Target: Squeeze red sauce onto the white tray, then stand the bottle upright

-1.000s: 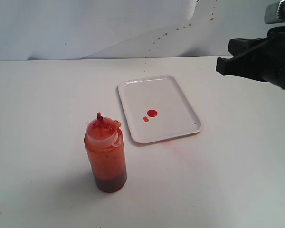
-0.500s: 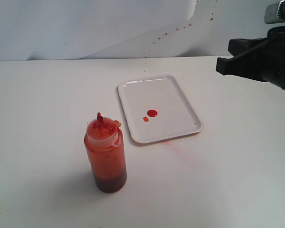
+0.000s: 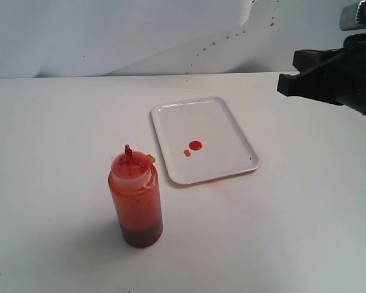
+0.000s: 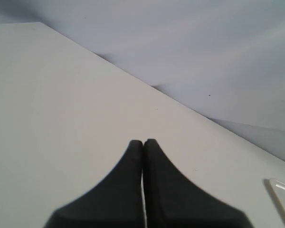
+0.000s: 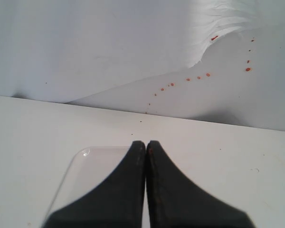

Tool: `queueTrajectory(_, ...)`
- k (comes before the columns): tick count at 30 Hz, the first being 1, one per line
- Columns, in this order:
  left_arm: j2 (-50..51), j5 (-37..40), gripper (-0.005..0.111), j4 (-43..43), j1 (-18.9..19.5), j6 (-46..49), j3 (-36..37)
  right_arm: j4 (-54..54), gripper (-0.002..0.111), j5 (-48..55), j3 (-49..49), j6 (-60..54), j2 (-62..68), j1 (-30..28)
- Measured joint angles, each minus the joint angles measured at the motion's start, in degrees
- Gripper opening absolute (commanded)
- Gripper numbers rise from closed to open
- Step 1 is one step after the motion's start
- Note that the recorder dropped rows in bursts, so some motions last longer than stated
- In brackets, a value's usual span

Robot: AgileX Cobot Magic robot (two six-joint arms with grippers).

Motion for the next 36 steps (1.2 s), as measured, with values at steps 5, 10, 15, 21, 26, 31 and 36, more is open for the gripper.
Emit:
queueTrajectory(5, 0.0, 0.81, 0.0, 7.52, 0.0, 0.0, 0.0, 0.0, 0.0, 0.0, 0.0, 0.0, 0.0, 0.0)
queueTrajectory(10, 0.0, 1.05, 0.0, 9.46, 0.0, 0.0, 0.0, 0.0, 0.0, 0.0, 0.0, 0.0, 0.0, 0.0)
queueTrajectory(15, 0.0, 1.05, 0.0, 9.97, 0.0, 0.0, 0.0, 0.0, 0.0, 0.0, 0.0, 0.0, 0.0, 0.0)
queueTrajectory(21, 0.0, 1.26, 0.0, 11.1, 0.0, 0.0, 0.0, 0.0, 0.0, 0.0, 0.0, 0.0, 0.0, 0.0)
queueTrajectory(26, 0.0, 1.26, 0.0, 11.1, 0.0, 0.0, 0.0, 0.0, 0.0, 0.0, 0.0, 0.0, 0.0, 0.0)
queueTrajectory(31, 0.0, 1.26, 0.0, 11.1, 0.0, 0.0, 0.0, 0.0, 0.0, 0.0, 0.0, 0.0, 0.0, 0.0)
queueTrajectory(36, 0.0, 1.26, 0.0, 11.1, 0.0, 0.0, 0.0, 0.0, 0.0, 0.0, 0.0, 0.0, 0.0, 0.0)
